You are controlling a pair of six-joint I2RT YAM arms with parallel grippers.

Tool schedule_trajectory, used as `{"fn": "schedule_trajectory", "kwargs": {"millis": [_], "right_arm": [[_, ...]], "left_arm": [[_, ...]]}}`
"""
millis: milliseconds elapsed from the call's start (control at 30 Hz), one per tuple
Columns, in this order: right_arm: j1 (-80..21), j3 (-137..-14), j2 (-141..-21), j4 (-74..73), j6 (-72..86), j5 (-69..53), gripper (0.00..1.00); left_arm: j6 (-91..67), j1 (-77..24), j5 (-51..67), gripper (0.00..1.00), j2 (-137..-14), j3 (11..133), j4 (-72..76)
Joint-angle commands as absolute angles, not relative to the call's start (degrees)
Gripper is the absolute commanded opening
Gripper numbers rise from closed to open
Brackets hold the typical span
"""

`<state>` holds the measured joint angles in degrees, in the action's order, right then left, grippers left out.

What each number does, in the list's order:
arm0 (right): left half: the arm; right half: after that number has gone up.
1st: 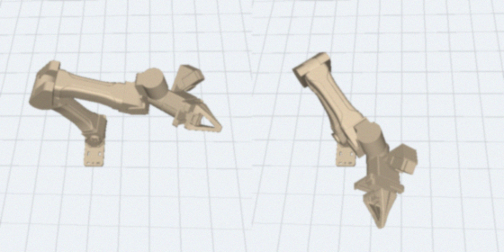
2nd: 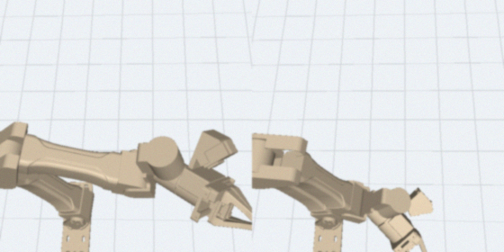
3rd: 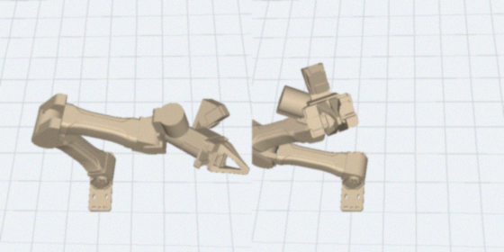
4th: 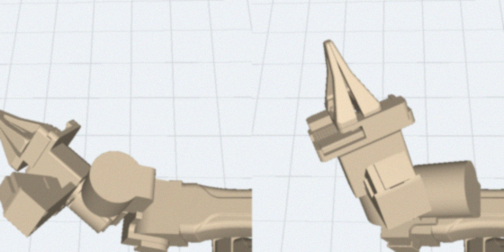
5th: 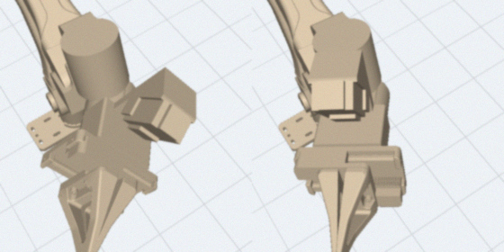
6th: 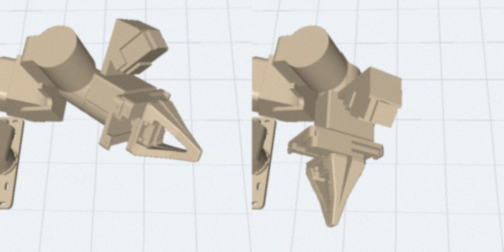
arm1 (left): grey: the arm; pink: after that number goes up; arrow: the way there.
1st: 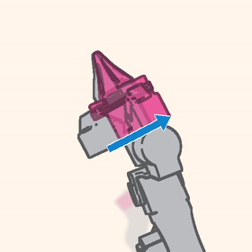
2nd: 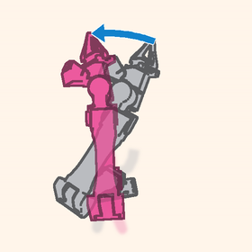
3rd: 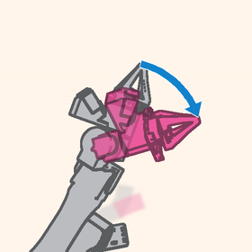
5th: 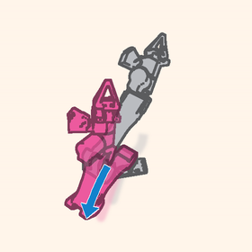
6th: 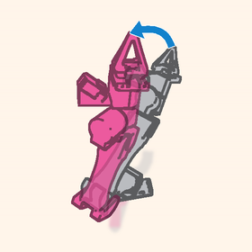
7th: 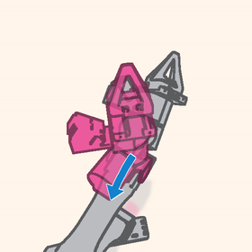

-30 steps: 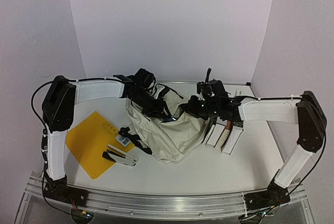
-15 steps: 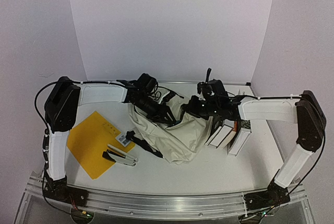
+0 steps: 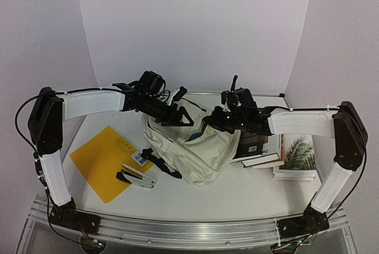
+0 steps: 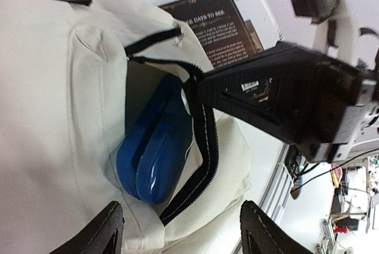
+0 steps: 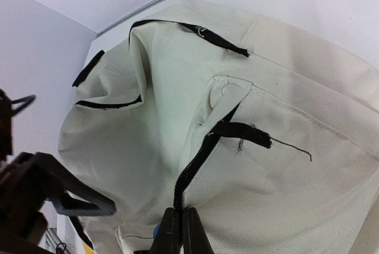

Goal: Pack the student bag
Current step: Place the personal item at the center of the board, then adjust the student bag at the center of the board.

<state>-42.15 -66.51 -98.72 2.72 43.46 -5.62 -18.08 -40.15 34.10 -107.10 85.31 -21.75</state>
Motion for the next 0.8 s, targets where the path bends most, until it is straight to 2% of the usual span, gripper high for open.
{"fn": "schedule_trajectory", "kwargs": {"millis": [0, 200, 300, 400, 667, 700, 767], "right_arm": [[-42.5, -69.2, -99.7, 5.3, 42.5, -6.5, 0.0], [-42.5, -69.0, -99.7, 5.2, 42.3, -5.9, 0.0], [-42.5, -68.7, -99.5, 5.2, 42.2, -5.2, 0.0], [-42.5, -68.3, -99.5, 5.2, 42.1, -4.6, 0.0], [-42.5, -68.0, -99.9, 5.2, 42.3, -4.7, 0.0], [-42.5, -67.9, -100.0, 5.2, 42.3, -4.7, 0.0], [-42.5, -68.0, -100.3, 5.2, 42.2, -5.0, 0.0]], "left_arm": [[-18.3, -36.0, 24.7, 0.75, -99.9, 84.6, -24.2], [-20.7, -28.5, 19.2, 0.9, -97.4, 81.5, -27.3], [-20.7, -27.0, 14.0, 0.93, -97.5, 80.5, -29.8], [-21.1, -26.4, 13.5, 0.95, -98.4, 79.9, -30.0], [-22.6, -26.2, 17.9, 0.96, -102.6, 79.0, -26.2], [-22.7, -26.2, 18.4, 0.95, -103.1, 78.8, -25.6], [-22.8, -26.2, 18.9, 0.86, -104.8, 79.6, -25.1]]}}
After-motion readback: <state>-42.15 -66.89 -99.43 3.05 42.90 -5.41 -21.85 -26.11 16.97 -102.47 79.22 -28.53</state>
